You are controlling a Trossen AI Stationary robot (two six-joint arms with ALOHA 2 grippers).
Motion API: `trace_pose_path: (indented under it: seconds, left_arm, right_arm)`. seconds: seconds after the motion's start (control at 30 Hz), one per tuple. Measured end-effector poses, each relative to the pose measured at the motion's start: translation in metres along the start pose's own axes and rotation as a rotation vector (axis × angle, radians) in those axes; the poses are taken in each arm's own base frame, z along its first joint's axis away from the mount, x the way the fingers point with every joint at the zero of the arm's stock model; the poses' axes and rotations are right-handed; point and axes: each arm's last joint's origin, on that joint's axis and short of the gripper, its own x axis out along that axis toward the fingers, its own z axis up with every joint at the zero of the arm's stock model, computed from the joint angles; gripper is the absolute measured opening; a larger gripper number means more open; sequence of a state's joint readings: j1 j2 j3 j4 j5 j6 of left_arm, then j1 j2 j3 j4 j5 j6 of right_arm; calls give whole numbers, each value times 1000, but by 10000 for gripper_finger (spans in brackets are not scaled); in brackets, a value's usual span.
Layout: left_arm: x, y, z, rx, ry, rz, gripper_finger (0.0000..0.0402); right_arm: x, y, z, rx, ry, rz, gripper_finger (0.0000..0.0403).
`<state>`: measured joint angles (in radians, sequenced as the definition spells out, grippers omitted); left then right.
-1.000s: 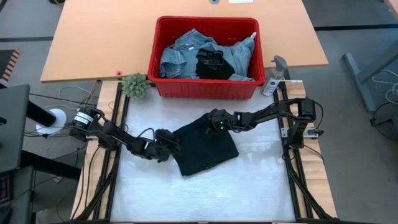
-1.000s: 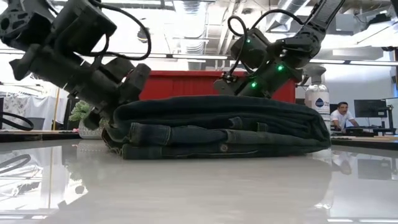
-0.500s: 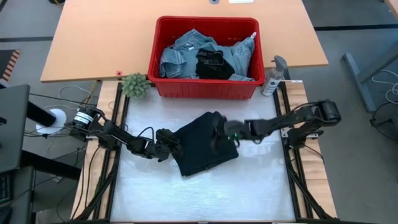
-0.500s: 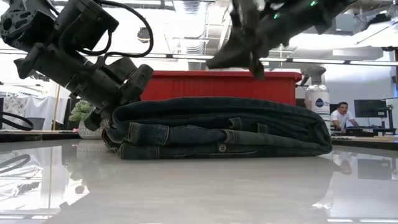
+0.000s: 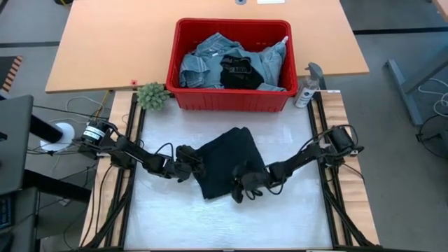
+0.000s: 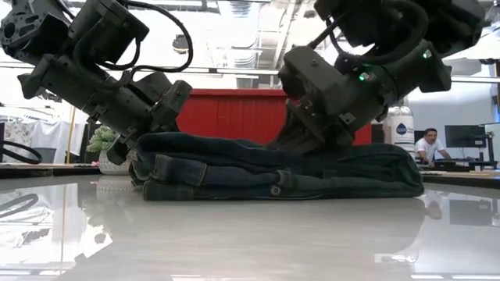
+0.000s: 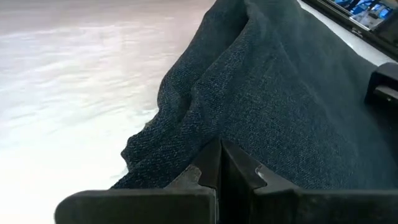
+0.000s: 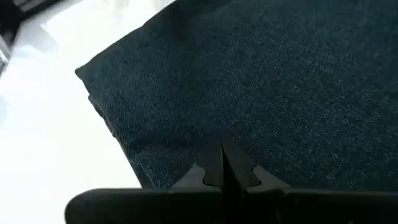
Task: Fold Laundry from Bin
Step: Fold the black pants
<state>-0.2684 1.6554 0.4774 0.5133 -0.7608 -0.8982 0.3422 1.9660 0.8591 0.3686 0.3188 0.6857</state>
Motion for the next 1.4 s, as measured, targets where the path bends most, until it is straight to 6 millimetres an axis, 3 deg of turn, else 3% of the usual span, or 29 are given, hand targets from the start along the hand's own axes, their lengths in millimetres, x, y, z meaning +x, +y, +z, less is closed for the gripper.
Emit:
trace_pose_path:
  seconds: [0.23, 0.4, 0.6, 0.77, 1.03, 1.2, 1.4]
  left_arm:
    - [-4, -6, 7, -34, -12, -73, 0]
    - [-26, -21, 41, -66, -55, -258, 0]
    - [-58, -17, 76, -41, -109, -303, 0]
    - [-70, -9, 85, 12, -108, -279, 0]
    - [-69, -7, 81, 27, -71, -262, 0]
    - [-69, -6, 80, 60, -64, -251, 0]
    - [-67, -1, 77, 104, -46, -200, 0]
  right_arm:
    - [6, -11, 4, 56, 14, -27, 14]
    - [1, -21, 13, 201, 13, -99, 14]
    - [0, -37, 16, 436, -16, -248, 14]
    - [-1, -48, 18, 574, -12, -319, 14]
    - [-7, -60, 24, 815, -34, -404, 14]
    - [-26, -74, 29, 958, -74, -569, 14]
    - [-71, -90, 40, 813, -57, -789, 14]
